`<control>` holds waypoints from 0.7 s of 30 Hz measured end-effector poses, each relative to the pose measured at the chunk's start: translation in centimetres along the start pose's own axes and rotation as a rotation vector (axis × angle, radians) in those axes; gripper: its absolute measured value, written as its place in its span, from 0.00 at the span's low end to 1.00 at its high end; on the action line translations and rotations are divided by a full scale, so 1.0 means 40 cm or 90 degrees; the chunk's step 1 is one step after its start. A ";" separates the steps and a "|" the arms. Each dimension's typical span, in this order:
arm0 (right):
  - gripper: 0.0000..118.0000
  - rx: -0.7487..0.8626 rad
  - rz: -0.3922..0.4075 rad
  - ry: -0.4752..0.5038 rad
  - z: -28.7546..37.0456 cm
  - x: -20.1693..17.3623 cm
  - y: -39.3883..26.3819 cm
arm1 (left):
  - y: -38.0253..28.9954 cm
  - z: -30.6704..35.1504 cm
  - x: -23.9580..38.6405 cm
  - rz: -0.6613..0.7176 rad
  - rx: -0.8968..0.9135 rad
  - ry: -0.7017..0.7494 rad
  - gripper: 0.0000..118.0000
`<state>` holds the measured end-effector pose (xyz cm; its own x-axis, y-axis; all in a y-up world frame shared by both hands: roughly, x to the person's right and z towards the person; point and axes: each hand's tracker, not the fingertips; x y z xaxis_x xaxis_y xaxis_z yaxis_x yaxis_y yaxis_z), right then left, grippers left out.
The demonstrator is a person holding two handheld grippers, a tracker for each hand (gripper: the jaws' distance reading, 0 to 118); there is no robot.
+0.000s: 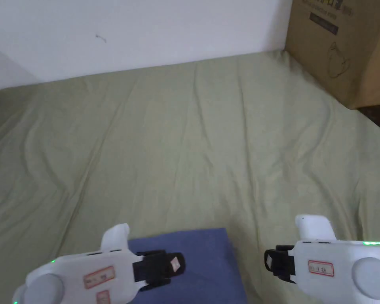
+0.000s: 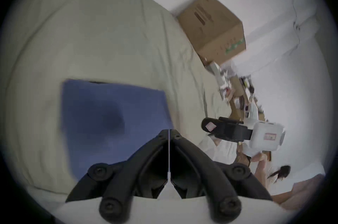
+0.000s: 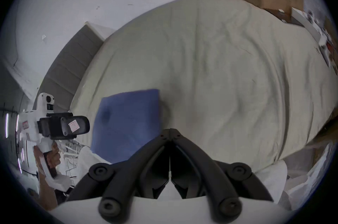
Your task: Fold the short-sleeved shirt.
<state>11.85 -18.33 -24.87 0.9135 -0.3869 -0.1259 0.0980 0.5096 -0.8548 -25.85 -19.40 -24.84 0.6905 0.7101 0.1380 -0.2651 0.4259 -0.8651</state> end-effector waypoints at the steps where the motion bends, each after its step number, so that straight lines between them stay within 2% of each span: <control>1: 0.00 0.004 0.017 0.010 -0.003 -0.027 0.011 | 0.004 0.039 -0.035 0.013 0.014 0.009 0.00; 4: 0.00 -0.006 0.062 0.057 -0.021 -0.126 0.047 | -0.010 0.130 -0.132 0.070 0.056 0.047 0.00; 7: 0.00 -0.039 0.101 0.091 -0.083 -0.210 0.051 | -0.035 0.182 -0.209 0.111 0.076 0.037 0.00; 10: 0.00 -0.092 0.145 0.091 -0.189 -0.257 0.027 | -0.065 0.194 -0.265 0.152 0.080 0.004 0.01; 12: 0.00 -0.132 0.152 0.068 -0.252 -0.268 0.011 | -0.080 0.188 -0.290 0.164 0.078 -0.001 0.04; 13: 0.00 -0.149 0.163 0.051 -0.280 -0.269 0.001 | -0.086 0.179 -0.294 0.171 0.075 -0.005 0.13; 16: 0.00 -0.155 0.160 0.042 -0.309 -0.262 -0.008 | -0.091 0.151 -0.313 0.188 0.054 -0.019 0.27; 18: 0.00 -0.149 0.152 0.047 -0.281 -0.262 0.000 | -0.084 0.122 -0.316 0.198 0.026 -0.035 0.50; 19: 0.00 -0.148 0.153 0.047 -0.277 -0.262 0.002 | -0.079 0.107 -0.318 0.197 0.019 -0.040 0.68; 21: 0.00 -0.148 0.158 0.043 -0.277 -0.262 0.002 | -0.068 0.066 -0.323 0.190 -0.003 -0.054 0.95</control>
<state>-2.07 -22.75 -29.20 0.8694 -0.3270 -0.3705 -0.2236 0.4082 -0.8851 -35.83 -28.26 -22.97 0.5247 0.8473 -0.0829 -0.4443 0.1895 -0.8756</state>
